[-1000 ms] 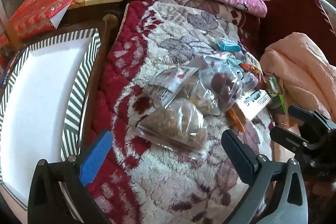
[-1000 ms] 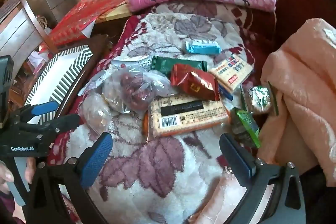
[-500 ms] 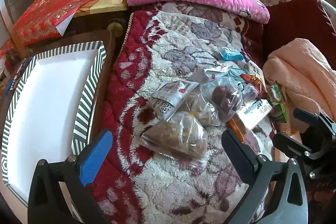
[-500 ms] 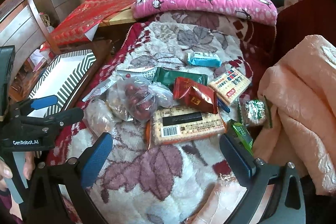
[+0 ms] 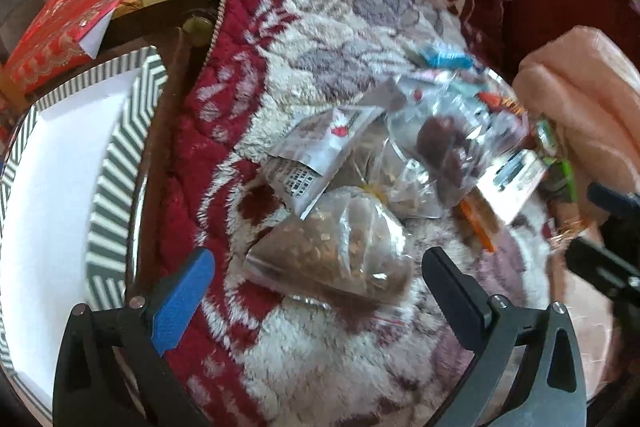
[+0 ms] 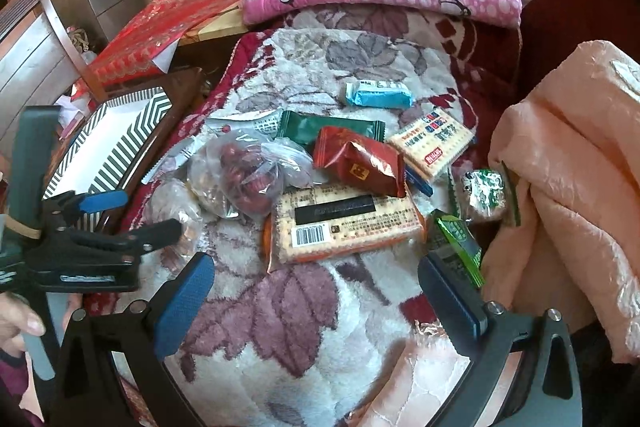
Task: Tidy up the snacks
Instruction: 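Reach the left gripper to the clear bag of nuts and grasp it, then carry the nut bag to the tray left while right grasps a white packet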
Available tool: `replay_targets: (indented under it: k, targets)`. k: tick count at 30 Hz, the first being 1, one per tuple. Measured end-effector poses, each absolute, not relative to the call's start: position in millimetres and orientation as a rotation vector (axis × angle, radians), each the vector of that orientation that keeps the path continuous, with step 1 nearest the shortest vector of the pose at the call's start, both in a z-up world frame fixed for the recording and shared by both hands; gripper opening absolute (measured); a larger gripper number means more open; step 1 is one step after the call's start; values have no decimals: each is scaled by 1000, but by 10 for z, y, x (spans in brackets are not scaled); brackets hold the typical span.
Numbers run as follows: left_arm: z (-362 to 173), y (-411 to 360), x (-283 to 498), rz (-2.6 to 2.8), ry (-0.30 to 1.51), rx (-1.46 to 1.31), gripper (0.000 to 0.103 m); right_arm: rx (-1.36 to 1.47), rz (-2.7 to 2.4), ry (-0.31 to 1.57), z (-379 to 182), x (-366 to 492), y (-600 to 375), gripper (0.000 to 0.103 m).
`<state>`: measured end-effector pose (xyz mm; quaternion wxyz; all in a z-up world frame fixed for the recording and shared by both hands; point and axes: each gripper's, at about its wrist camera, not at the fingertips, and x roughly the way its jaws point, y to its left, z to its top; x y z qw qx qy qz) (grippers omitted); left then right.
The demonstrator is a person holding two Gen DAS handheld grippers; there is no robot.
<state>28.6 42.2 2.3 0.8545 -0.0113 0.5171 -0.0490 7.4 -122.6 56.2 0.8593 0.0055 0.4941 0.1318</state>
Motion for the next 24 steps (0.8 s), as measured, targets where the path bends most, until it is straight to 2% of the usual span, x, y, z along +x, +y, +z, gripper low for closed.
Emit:
replay_targets:
  k: [3,5,7,9,11,12,13,14,16,24]
  targets:
    - [-53,400,364,-100,1102,-23,103,13,272,1041,543,78,-1251,102]
    - [-69,399,415,-107,1112,-43,98,19,268,1045,526,89,-1274,102]
    - [-89,386,460,-121,1132,-63,84,26,264,1050,510,102,-1291,102]
    - [-98,382,466,-120,1141,-67,81,32,269,1057,496,116,-1295,102]
    - [-92,397,442,-131,1134,-75,74,30,273,1058,493,122,-1281,102]
    - [-84,406,430,-133,1131,-78,68,27,276,1057,493,126,-1272,102]
    - [-75,418,412,-139,1128,-84,56,26,278,1057,492,130,-1263,102]
    - [-64,428,395,-147,1128,-91,53,27,282,1057,489,135,-1255,102]
    - [-44,441,336,-161,1132,-98,49,37,294,1059,484,153,-1233,102]
    - [59,574,38,-175,1144,-129,46,24,361,1041,545,215,-1010,102]
